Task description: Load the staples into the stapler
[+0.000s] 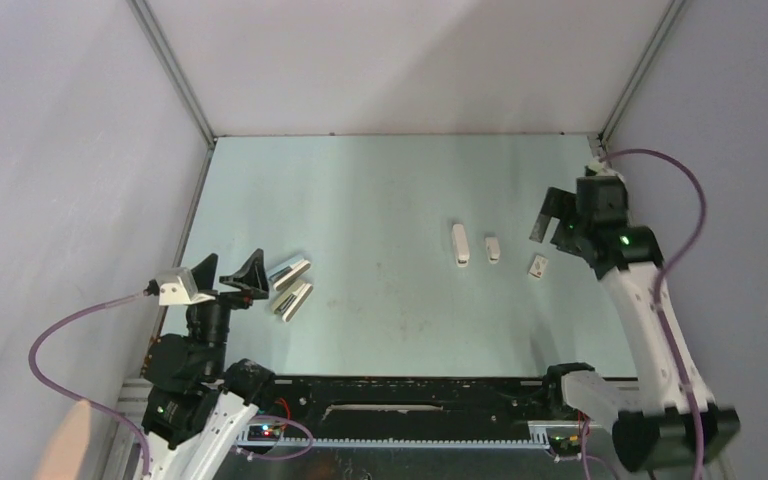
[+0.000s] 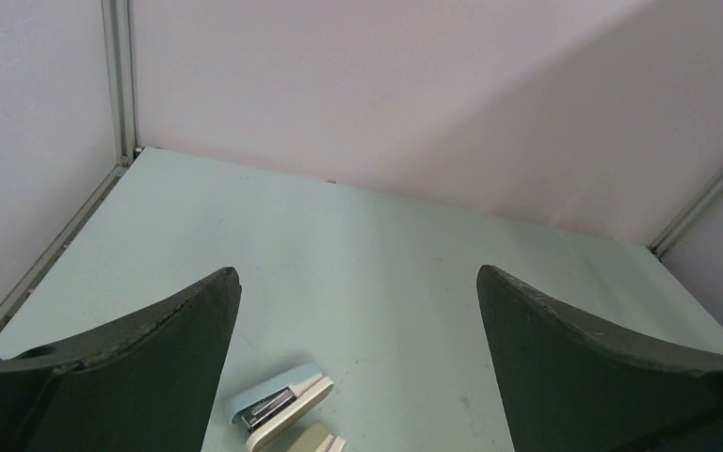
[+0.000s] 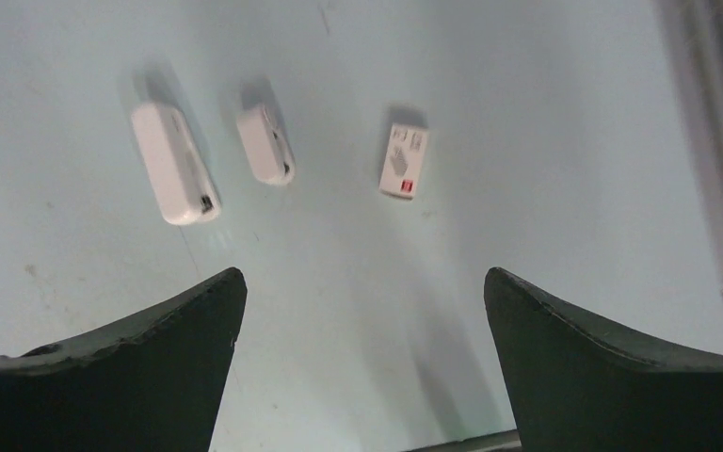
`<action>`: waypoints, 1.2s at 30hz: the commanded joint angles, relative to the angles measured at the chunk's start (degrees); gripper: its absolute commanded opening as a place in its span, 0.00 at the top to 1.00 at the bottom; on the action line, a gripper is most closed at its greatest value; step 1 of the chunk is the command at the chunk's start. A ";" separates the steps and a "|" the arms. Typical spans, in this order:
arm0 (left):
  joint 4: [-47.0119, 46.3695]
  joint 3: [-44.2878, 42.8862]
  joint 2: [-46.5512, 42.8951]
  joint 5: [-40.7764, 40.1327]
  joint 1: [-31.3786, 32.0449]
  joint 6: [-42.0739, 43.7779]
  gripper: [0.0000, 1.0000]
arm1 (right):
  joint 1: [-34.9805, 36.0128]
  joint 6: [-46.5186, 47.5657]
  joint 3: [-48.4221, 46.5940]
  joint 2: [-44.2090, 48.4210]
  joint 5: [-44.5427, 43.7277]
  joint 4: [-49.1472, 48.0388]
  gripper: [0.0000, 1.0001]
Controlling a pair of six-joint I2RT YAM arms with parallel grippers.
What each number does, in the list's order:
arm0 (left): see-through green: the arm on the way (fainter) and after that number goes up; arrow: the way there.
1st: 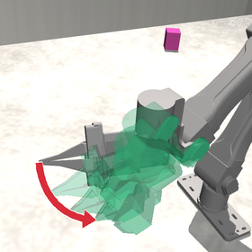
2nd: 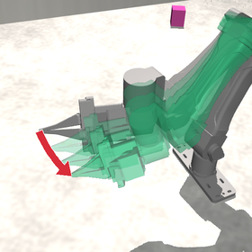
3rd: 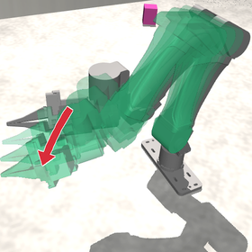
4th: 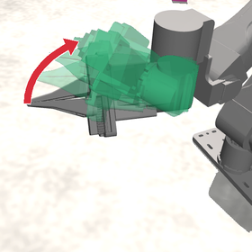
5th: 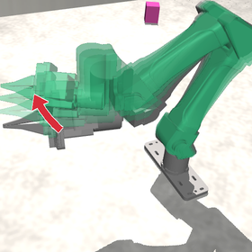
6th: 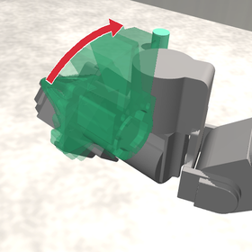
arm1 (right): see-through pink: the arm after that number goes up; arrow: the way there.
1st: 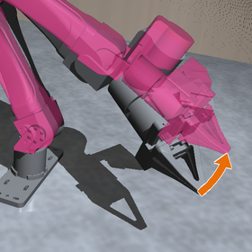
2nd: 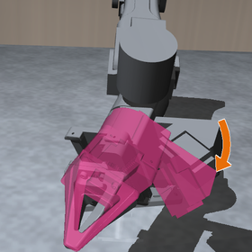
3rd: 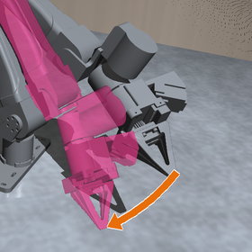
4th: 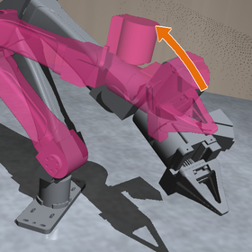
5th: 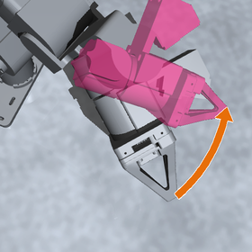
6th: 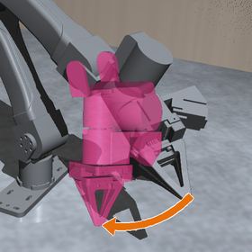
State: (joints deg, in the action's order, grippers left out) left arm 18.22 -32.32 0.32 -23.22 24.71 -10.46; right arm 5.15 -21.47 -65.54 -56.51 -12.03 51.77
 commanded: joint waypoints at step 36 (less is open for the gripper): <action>-0.33 -1.15 -6.39 -1.79 2.27 2.99 0.00 | -6.99 -5.50 13.88 -34.69 6.21 -19.11 0.68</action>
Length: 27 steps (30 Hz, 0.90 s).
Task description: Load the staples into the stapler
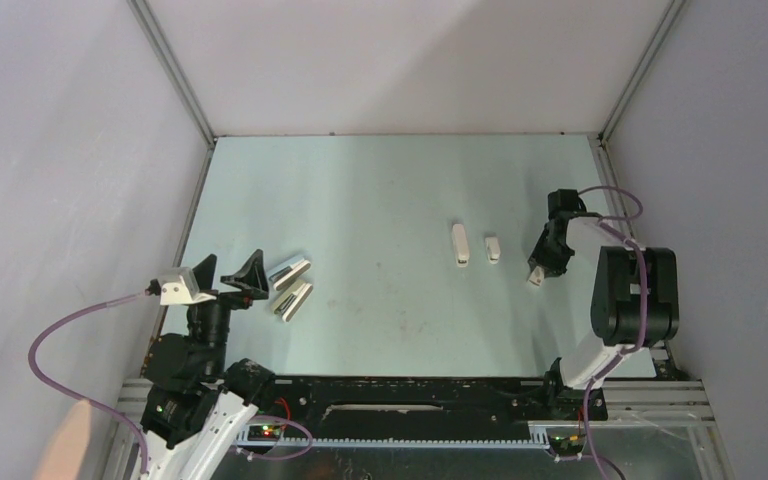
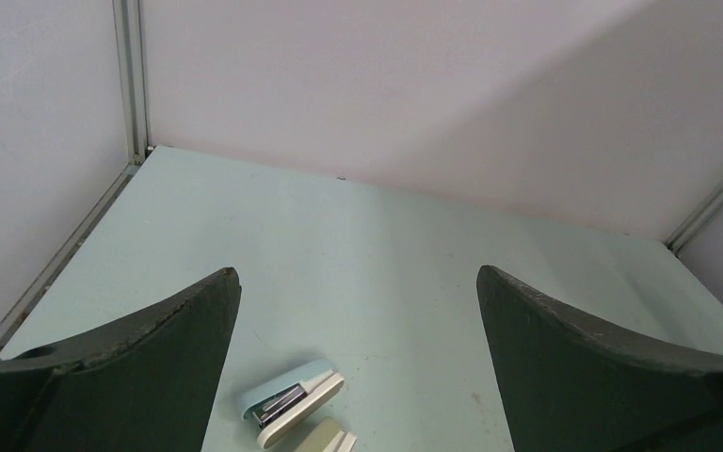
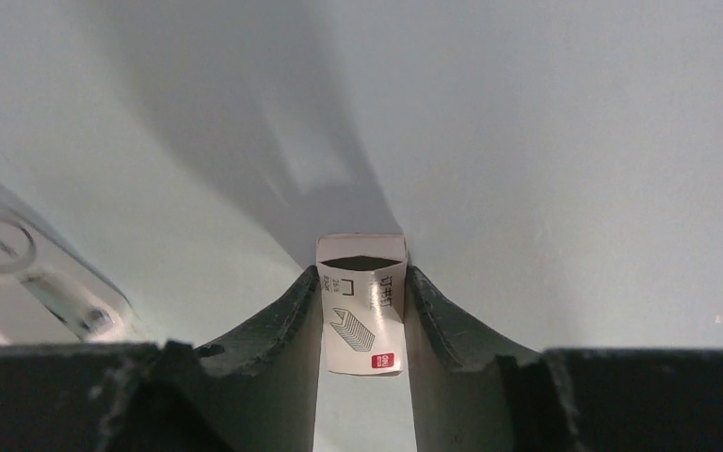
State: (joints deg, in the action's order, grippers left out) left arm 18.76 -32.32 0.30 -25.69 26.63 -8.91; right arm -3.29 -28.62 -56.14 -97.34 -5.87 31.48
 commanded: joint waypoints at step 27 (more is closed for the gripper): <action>14.11 -11.00 15.60 10.79 0.27 -4.86 0.00 | 60.63 25.44 -12.86 -7.99 -0.55 1.62 0.69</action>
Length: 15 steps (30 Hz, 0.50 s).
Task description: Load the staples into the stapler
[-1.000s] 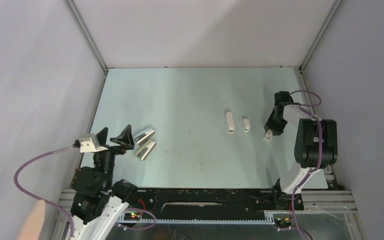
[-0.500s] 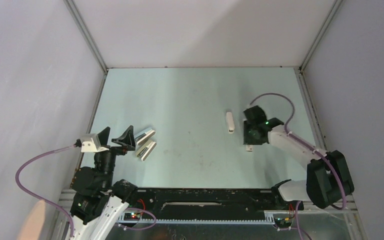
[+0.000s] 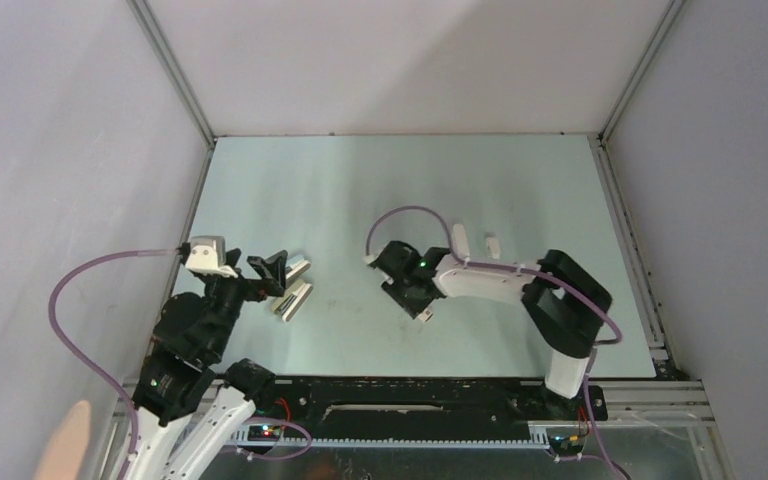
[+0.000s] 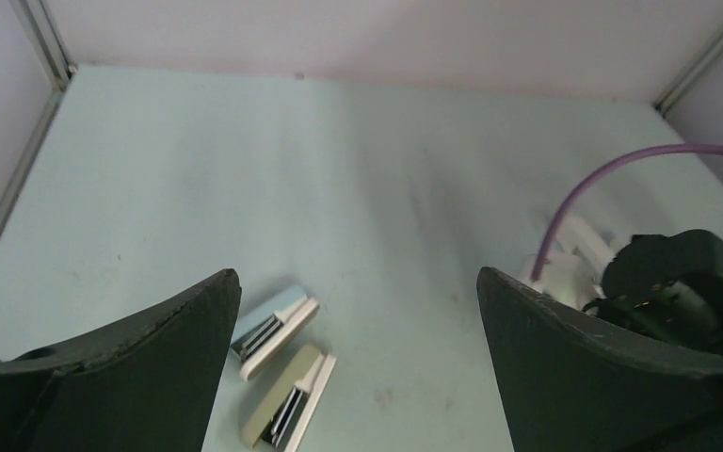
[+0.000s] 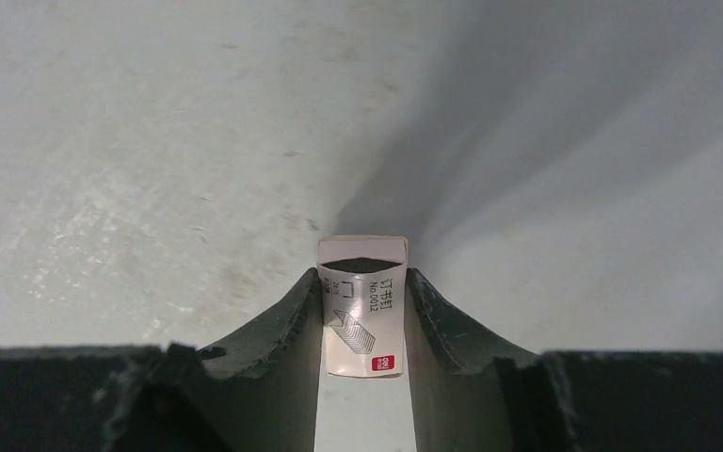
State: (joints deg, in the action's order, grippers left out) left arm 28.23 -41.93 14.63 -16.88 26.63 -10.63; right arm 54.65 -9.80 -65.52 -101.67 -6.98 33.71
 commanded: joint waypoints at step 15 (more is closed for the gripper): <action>0.35 1.81 3.10 11.51 0.35 -4.24 0.00 | 3.09 9.54 -0.59 -2.31 -2.14 -0.84 0.40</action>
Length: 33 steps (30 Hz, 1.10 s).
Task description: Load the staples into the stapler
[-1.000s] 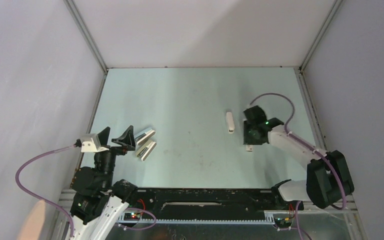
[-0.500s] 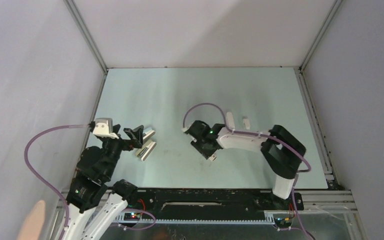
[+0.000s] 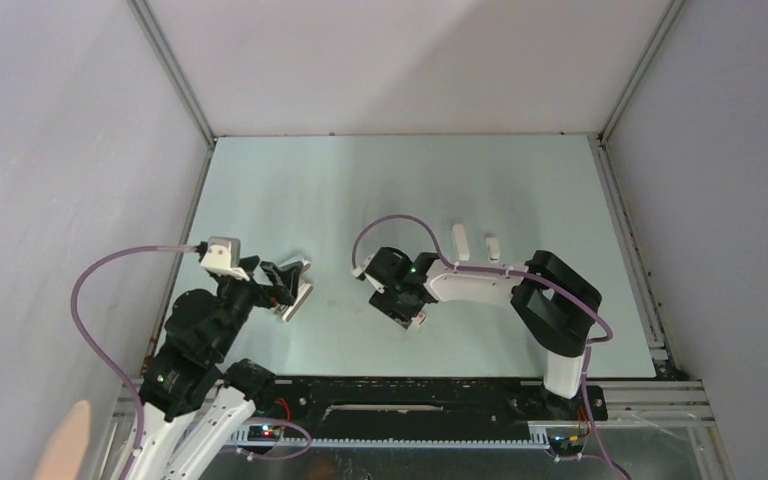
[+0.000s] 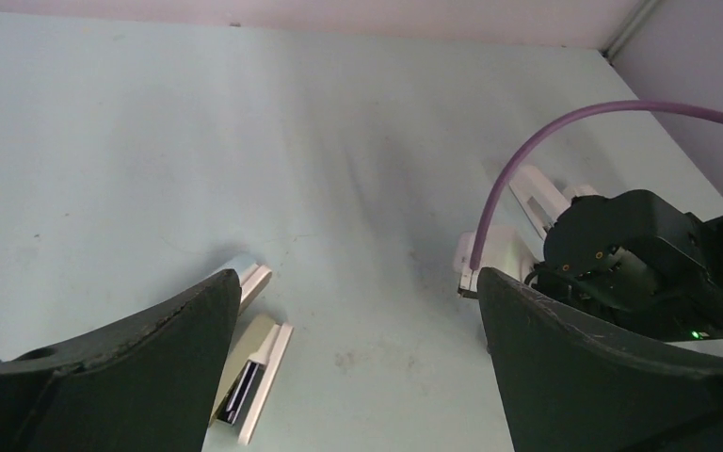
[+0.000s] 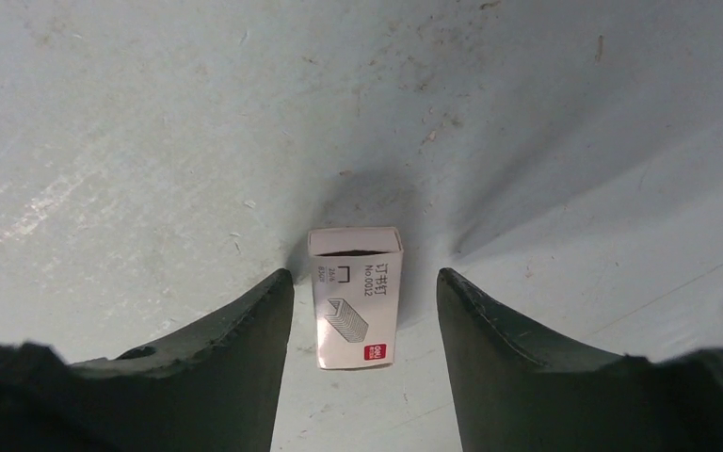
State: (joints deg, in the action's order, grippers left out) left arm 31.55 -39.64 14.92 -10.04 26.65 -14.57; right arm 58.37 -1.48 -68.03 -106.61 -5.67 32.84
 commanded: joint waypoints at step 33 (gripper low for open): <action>-11.80 -10.27 53.29 7.23 24.39 13.22 0.00 | -30.48 -41.90 50.31 54.54 21.80 -41.50 0.20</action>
State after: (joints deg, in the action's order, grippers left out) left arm 19.88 -45.10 62.48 -1.61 48.51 -10.70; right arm 30.70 -34.87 -22.35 -54.48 9.08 2.98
